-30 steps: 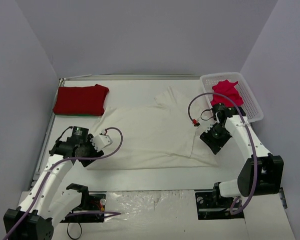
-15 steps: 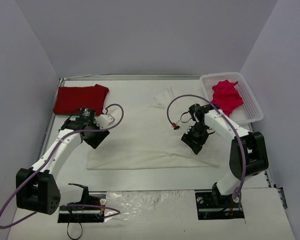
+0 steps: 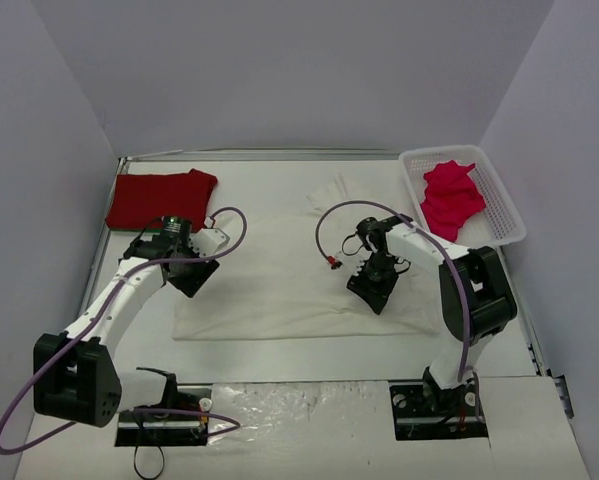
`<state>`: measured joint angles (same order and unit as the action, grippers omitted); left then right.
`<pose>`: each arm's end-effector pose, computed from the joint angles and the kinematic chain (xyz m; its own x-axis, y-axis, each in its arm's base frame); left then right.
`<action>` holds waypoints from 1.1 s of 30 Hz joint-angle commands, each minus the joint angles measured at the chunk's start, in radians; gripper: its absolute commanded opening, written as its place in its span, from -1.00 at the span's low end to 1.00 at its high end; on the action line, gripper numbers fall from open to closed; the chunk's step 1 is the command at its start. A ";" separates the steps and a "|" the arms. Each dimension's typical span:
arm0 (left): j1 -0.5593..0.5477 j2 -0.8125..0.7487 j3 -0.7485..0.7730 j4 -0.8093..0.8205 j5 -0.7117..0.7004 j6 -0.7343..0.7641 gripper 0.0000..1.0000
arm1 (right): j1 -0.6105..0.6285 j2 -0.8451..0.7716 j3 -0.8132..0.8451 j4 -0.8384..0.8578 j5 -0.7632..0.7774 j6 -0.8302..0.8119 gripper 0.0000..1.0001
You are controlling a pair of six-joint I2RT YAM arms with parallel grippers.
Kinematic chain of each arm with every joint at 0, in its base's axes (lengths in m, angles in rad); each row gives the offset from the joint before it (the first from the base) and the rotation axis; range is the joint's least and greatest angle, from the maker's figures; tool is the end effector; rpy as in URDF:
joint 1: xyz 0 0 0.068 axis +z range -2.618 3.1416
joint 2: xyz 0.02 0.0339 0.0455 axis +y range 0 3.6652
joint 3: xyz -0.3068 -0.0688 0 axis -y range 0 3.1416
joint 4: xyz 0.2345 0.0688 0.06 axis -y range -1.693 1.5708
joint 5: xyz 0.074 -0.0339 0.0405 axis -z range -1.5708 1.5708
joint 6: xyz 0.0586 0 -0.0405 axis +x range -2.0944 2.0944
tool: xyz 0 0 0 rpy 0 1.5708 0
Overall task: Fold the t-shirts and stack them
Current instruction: Fold the flattened tshirt in 1/3 of the way
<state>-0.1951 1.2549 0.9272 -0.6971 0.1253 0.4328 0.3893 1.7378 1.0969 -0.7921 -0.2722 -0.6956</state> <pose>0.2288 -0.0527 0.2735 -0.6537 0.5534 -0.5162 0.5840 0.8027 0.1208 0.2834 0.1333 0.1947 -0.4473 -0.8507 -0.2761 -0.8941 0.4324 0.1164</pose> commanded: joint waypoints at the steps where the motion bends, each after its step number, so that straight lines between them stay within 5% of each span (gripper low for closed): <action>1: 0.006 -0.008 0.009 0.007 -0.018 -0.014 0.06 | 0.055 -0.003 -0.012 -0.007 -0.025 0.028 -0.13; 10: 0.006 0.015 0.010 0.008 -0.019 -0.016 0.06 | 0.122 0.015 -0.035 0.020 0.024 0.057 -0.14; 18: 0.006 0.018 0.009 0.010 -0.019 -0.016 0.06 | 0.120 0.031 -0.043 0.070 0.068 0.088 -0.76; 26: 0.006 0.023 0.007 0.008 -0.015 -0.009 0.06 | 0.120 -0.009 -0.009 0.062 0.085 0.105 -1.00; 33: 0.005 0.018 0.005 0.007 -0.012 -0.009 0.06 | 0.120 -0.024 0.064 0.024 0.145 0.105 -1.00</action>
<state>-0.1951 1.2812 0.9253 -0.6903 0.1135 0.4328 0.5114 1.7649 1.1088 -0.7063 -0.1738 -0.5976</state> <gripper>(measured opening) 0.531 0.018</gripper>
